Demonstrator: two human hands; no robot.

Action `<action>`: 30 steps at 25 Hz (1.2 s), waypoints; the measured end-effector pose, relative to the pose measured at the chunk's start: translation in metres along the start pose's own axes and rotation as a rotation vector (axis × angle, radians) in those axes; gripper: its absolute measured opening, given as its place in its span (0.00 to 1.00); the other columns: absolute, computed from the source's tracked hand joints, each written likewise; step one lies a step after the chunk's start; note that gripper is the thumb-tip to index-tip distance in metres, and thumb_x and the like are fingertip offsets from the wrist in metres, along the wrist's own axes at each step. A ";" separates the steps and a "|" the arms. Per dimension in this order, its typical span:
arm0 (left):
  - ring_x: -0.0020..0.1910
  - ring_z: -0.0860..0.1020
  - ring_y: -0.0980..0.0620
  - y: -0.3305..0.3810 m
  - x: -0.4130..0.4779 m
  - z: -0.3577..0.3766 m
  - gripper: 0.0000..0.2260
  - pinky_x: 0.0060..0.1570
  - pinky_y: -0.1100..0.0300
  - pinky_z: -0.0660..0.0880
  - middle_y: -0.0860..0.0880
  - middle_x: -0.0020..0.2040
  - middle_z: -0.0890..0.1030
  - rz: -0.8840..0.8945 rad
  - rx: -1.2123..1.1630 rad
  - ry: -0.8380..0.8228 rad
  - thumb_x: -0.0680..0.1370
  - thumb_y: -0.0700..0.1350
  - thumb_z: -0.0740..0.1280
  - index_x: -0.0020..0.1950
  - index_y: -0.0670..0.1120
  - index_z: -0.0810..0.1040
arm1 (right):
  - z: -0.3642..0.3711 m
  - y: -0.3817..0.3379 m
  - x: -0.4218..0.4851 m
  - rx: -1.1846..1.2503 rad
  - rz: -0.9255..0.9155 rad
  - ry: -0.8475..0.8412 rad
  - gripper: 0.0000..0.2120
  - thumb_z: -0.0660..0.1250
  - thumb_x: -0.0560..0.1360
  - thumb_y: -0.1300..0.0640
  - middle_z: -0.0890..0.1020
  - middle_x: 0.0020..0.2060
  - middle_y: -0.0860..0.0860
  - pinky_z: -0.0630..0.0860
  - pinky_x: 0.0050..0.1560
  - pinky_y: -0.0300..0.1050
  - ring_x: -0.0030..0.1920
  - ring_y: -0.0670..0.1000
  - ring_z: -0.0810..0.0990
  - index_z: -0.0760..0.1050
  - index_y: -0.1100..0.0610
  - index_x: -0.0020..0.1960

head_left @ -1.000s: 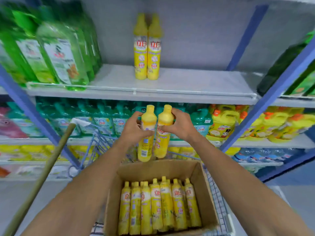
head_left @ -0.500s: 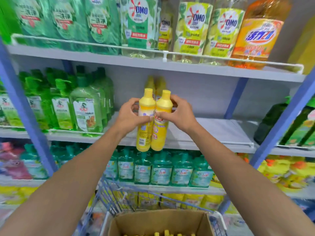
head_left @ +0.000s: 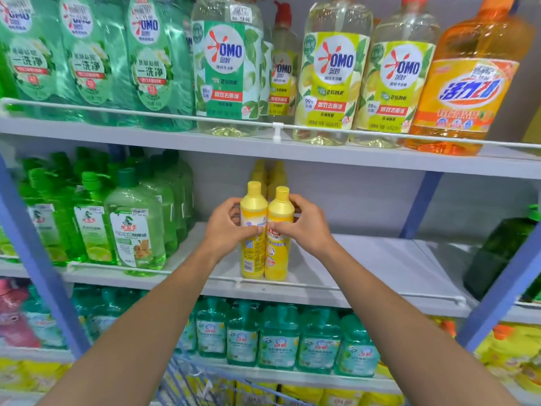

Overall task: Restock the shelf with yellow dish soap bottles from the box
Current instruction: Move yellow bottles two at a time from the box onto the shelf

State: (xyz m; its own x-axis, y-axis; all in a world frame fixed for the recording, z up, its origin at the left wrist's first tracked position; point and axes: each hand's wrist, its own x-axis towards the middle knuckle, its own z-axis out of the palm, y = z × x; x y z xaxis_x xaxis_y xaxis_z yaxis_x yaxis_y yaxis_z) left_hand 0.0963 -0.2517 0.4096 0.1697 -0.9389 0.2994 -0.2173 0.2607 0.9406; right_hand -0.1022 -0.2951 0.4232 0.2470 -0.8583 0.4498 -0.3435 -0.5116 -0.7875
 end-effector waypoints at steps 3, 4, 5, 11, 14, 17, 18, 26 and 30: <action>0.54 0.84 0.50 -0.014 0.003 0.006 0.28 0.54 0.51 0.82 0.48 0.54 0.85 -0.045 -0.012 0.009 0.66 0.36 0.81 0.62 0.43 0.74 | 0.005 0.022 0.003 0.080 0.036 0.028 0.32 0.83 0.64 0.56 0.85 0.53 0.48 0.82 0.56 0.46 0.52 0.45 0.84 0.76 0.55 0.66; 0.54 0.83 0.50 -0.018 0.004 0.008 0.27 0.55 0.51 0.81 0.48 0.54 0.84 -0.046 -0.017 0.018 0.66 0.36 0.81 0.62 0.43 0.74 | 0.007 0.027 0.002 0.111 0.046 0.043 0.33 0.83 0.64 0.55 0.85 0.54 0.48 0.82 0.57 0.46 0.53 0.45 0.84 0.75 0.55 0.66; 0.54 0.83 0.51 -0.020 0.005 0.010 0.26 0.55 0.52 0.81 0.48 0.54 0.84 -0.039 -0.014 0.030 0.67 0.37 0.81 0.61 0.43 0.74 | 0.009 0.033 0.000 0.151 0.061 0.058 0.35 0.84 0.63 0.54 0.85 0.55 0.48 0.82 0.57 0.45 0.55 0.44 0.84 0.75 0.55 0.67; 0.53 0.80 0.61 -0.043 -0.008 0.025 0.28 0.49 0.69 0.76 0.55 0.55 0.83 0.055 0.122 0.084 0.66 0.47 0.83 0.63 0.50 0.77 | 0.032 0.056 -0.033 0.292 0.166 0.143 0.32 0.84 0.64 0.54 0.84 0.57 0.47 0.81 0.57 0.40 0.56 0.41 0.83 0.75 0.56 0.65; 0.54 0.80 0.61 -0.050 -0.007 0.022 0.28 0.52 0.65 0.77 0.54 0.55 0.83 0.043 0.169 0.081 0.66 0.47 0.83 0.61 0.49 0.76 | 0.037 0.065 -0.046 0.288 0.202 0.121 0.32 0.82 0.66 0.56 0.84 0.58 0.46 0.80 0.57 0.39 0.58 0.42 0.82 0.75 0.55 0.67; 0.57 0.81 0.56 -0.056 -0.002 0.007 0.27 0.58 0.53 0.79 0.53 0.56 0.84 0.018 0.129 -0.045 0.65 0.50 0.82 0.60 0.51 0.76 | 0.039 0.068 -0.055 0.264 0.224 0.096 0.31 0.81 0.68 0.53 0.84 0.59 0.46 0.80 0.60 0.42 0.59 0.43 0.82 0.75 0.55 0.68; 0.57 0.81 0.55 -0.058 -0.001 0.001 0.27 0.58 0.50 0.79 0.53 0.56 0.85 0.024 0.119 -0.091 0.65 0.52 0.82 0.60 0.52 0.78 | 0.039 0.068 -0.057 0.264 0.227 0.086 0.30 0.80 0.69 0.54 0.84 0.60 0.46 0.80 0.61 0.42 0.60 0.43 0.82 0.75 0.54 0.69; 0.56 0.82 0.56 -0.065 -0.011 -0.005 0.25 0.55 0.65 0.79 0.52 0.56 0.84 0.000 0.035 -0.158 0.68 0.45 0.81 0.63 0.49 0.76 | 0.049 0.060 -0.066 0.227 0.253 0.088 0.28 0.78 0.72 0.57 0.83 0.60 0.44 0.78 0.61 0.38 0.60 0.40 0.81 0.73 0.56 0.69; 0.56 0.81 0.59 -0.070 -0.015 0.001 0.25 0.53 0.65 0.79 0.55 0.56 0.83 0.005 0.026 -0.098 0.68 0.47 0.81 0.62 0.50 0.76 | 0.051 0.061 -0.066 0.211 0.261 0.089 0.28 0.78 0.72 0.57 0.83 0.60 0.44 0.78 0.60 0.35 0.59 0.39 0.81 0.74 0.56 0.69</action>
State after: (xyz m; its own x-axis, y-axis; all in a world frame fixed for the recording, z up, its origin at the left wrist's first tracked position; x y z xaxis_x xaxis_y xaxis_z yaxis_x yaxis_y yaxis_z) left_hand 0.1083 -0.2558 0.3387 0.0743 -0.9554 0.2857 -0.2427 0.2605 0.9345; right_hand -0.0934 -0.2677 0.3241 0.0920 -0.9641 0.2492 -0.1874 -0.2626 -0.9465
